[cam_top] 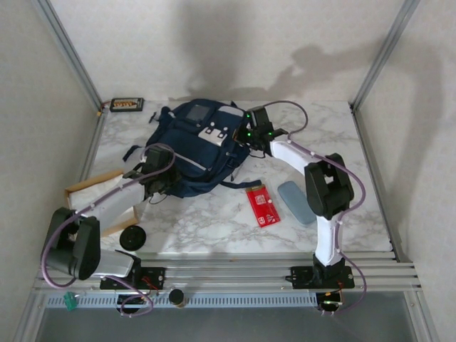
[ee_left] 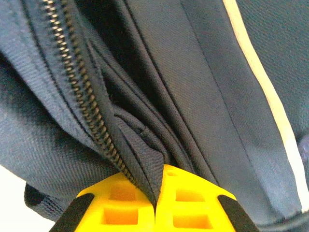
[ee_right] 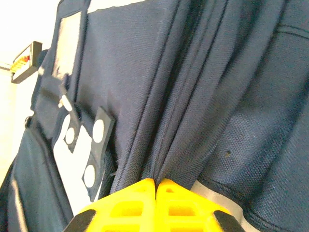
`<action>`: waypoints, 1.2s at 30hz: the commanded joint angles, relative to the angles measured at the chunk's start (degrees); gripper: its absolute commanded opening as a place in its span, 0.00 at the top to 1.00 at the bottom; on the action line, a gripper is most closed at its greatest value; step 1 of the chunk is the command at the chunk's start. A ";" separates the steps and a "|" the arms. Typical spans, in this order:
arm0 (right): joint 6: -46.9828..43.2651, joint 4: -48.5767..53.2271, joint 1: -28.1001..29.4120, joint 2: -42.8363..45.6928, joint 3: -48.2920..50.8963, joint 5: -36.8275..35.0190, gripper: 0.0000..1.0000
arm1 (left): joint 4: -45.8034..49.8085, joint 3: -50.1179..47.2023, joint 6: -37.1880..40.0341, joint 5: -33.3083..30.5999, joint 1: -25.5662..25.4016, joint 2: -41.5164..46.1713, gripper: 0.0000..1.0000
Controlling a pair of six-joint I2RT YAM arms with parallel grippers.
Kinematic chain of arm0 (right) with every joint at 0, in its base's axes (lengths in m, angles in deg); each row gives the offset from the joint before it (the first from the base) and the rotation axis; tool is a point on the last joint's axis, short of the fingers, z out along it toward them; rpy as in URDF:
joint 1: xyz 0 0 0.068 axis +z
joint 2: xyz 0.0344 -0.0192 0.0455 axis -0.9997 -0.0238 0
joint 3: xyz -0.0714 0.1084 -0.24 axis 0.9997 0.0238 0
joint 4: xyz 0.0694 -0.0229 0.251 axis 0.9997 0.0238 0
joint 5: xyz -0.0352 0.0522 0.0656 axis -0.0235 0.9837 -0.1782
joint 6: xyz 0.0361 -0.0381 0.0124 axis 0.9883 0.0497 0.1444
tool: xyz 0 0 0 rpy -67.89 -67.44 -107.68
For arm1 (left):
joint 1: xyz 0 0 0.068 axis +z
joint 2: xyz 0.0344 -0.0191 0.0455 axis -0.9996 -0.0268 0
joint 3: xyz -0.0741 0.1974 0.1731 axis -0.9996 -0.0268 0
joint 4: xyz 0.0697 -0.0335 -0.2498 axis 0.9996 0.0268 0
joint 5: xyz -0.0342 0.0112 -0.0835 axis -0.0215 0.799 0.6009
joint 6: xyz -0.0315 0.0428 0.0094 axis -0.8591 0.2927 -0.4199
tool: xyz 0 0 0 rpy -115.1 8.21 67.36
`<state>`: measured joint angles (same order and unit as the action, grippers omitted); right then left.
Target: Pack the student bag
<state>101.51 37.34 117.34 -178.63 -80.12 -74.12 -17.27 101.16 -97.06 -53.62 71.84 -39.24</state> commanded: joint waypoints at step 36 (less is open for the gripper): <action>16.74 -16.43 4.62 17.12 20.97 3.62 1.00 | 6.12 20.79 -3.85 -11.52 -26.62 -9.85 0.47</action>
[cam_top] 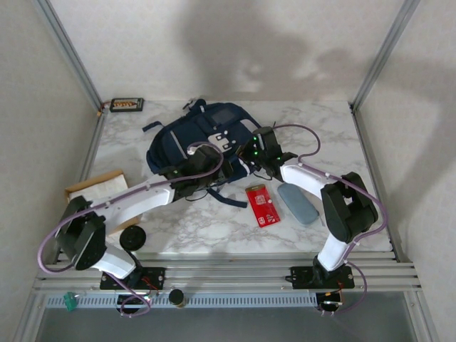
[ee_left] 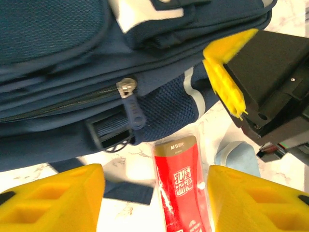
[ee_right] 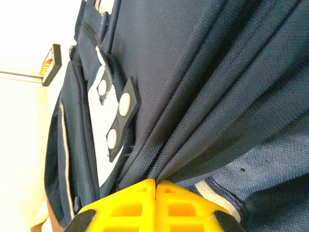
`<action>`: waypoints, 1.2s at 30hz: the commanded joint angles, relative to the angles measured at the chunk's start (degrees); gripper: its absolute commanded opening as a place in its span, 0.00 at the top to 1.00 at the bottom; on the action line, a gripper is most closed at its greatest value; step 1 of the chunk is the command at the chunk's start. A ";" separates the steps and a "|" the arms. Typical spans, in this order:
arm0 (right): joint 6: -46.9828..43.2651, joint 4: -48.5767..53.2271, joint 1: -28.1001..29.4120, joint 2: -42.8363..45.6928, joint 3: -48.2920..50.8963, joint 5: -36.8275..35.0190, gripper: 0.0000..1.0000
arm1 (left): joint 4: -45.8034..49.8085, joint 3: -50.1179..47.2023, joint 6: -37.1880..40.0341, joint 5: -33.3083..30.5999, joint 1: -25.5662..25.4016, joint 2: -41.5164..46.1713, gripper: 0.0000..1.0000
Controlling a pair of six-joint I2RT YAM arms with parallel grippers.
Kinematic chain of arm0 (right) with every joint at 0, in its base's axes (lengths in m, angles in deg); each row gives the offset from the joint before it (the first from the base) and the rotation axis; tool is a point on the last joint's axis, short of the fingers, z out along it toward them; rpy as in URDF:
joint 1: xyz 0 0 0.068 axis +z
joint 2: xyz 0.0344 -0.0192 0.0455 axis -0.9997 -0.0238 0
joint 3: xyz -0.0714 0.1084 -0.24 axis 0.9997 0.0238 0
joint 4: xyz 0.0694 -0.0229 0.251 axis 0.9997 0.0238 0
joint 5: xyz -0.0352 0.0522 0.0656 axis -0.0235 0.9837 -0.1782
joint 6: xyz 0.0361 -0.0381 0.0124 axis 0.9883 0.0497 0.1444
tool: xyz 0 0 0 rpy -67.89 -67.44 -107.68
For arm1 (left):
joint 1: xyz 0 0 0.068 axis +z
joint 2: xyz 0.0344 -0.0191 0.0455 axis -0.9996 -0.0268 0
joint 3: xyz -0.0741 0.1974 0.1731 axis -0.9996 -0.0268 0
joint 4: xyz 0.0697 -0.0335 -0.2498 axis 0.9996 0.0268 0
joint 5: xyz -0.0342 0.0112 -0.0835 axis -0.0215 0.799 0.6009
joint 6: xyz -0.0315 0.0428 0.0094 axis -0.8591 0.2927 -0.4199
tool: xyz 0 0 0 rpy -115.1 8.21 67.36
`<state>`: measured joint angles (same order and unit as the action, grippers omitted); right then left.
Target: Pack the student bag
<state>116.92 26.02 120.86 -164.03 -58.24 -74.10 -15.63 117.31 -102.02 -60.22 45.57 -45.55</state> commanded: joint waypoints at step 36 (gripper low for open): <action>0.72 -5.56 0.60 1.54 -2.31 5.20 1.00 | 10.55 13.81 -0.62 -12.96 1.15 -15.54 0.95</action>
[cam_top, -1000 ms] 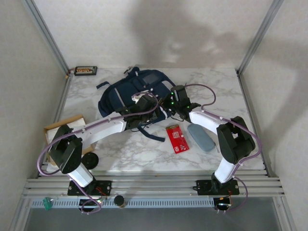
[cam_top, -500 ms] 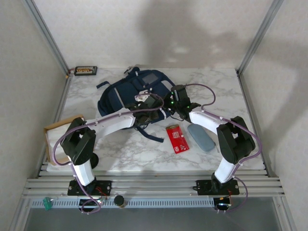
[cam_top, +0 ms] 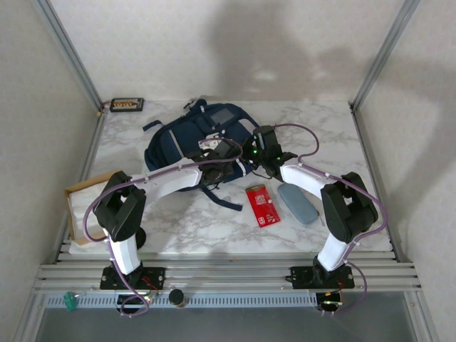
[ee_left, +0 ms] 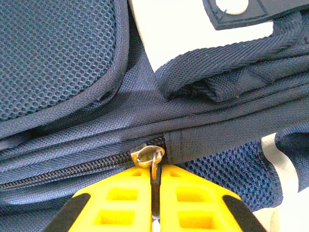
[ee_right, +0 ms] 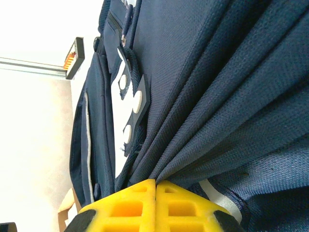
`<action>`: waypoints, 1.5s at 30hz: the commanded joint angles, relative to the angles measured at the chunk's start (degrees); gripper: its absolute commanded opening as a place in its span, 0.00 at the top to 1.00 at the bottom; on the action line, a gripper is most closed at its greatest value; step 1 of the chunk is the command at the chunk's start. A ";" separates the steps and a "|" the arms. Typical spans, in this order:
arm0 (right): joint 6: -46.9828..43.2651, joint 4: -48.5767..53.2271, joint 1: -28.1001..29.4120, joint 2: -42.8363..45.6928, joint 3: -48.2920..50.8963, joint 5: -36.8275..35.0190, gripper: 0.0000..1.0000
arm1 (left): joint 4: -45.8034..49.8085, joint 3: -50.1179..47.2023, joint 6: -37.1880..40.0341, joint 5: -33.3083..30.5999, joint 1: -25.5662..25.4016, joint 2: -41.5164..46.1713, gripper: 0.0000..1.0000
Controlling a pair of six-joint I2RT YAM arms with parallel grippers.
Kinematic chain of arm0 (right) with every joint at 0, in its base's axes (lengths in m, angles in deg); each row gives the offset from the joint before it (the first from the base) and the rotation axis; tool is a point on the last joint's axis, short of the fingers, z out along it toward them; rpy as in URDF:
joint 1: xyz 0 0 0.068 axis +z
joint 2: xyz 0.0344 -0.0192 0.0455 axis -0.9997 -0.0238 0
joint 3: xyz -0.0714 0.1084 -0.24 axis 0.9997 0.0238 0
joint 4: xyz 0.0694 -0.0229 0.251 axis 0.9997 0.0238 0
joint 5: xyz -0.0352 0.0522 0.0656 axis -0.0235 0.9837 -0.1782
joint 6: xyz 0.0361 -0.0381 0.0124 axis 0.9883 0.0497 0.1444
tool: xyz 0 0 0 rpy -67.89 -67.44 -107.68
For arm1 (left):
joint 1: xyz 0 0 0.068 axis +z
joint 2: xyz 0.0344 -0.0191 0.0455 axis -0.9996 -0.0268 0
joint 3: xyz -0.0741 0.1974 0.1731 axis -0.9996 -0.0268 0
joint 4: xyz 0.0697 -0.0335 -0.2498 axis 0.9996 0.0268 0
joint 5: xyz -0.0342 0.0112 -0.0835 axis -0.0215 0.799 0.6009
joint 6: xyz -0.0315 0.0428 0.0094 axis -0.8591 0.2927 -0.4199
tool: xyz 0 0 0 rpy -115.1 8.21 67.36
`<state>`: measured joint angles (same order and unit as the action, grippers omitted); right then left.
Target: Pack the student bag
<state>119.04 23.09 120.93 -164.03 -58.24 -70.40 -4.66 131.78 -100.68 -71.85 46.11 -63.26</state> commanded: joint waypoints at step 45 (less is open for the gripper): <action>-13.71 10.93 -6.80 -6.48 -14.59 7.25 0.65 | -13.92 -16.23 4.02 16.81 5.52 16.67 1.00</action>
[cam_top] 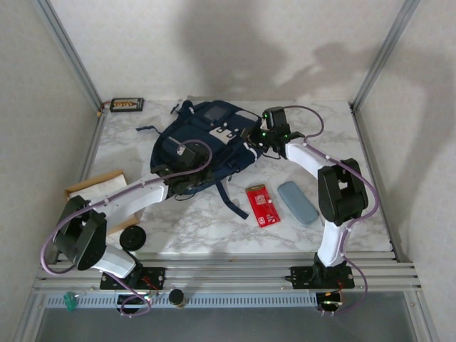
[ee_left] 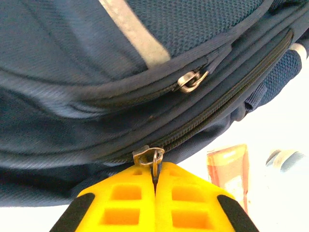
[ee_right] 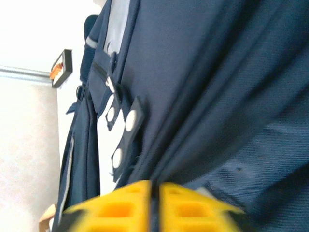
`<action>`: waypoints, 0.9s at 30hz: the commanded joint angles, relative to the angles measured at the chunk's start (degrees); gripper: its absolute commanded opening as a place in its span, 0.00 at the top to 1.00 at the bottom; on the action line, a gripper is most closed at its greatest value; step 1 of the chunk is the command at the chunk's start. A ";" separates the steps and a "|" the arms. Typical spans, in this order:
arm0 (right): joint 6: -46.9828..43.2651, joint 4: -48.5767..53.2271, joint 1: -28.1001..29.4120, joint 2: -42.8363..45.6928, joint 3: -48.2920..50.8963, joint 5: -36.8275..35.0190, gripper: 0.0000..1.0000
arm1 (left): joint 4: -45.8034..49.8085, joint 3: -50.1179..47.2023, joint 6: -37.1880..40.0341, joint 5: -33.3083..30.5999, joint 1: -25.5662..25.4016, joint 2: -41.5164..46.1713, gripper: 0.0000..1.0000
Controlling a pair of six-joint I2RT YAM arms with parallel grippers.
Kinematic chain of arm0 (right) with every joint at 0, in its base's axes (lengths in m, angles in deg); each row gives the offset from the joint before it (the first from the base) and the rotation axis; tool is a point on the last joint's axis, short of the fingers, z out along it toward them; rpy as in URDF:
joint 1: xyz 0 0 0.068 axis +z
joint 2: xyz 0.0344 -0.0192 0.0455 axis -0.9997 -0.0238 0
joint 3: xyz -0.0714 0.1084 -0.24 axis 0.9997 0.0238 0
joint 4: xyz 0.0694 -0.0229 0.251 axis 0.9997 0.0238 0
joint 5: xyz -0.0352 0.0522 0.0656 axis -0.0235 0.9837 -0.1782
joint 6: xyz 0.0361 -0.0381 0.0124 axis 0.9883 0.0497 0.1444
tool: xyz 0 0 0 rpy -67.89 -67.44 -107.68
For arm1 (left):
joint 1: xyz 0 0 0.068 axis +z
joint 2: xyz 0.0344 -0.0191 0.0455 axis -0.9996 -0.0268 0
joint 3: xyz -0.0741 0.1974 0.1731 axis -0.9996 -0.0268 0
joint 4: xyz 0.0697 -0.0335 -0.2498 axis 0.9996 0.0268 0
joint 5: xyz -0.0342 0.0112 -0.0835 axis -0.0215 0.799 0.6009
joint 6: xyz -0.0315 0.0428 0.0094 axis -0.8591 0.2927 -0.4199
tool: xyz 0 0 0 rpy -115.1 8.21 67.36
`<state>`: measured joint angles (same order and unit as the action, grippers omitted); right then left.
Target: Pack the student bag
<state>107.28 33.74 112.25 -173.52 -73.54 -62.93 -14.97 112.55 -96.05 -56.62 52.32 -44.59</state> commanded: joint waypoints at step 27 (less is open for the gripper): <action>18.52 -11.36 14.29 2.79 10.88 -7.48 0.60 | -7.48 -1.29 -0.34 1.39 -1.13 -1.39 1.00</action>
<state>124.64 23.60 126.39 -169.39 -60.52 -66.14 -20.00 111.63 -96.14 -55.07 51.64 -47.78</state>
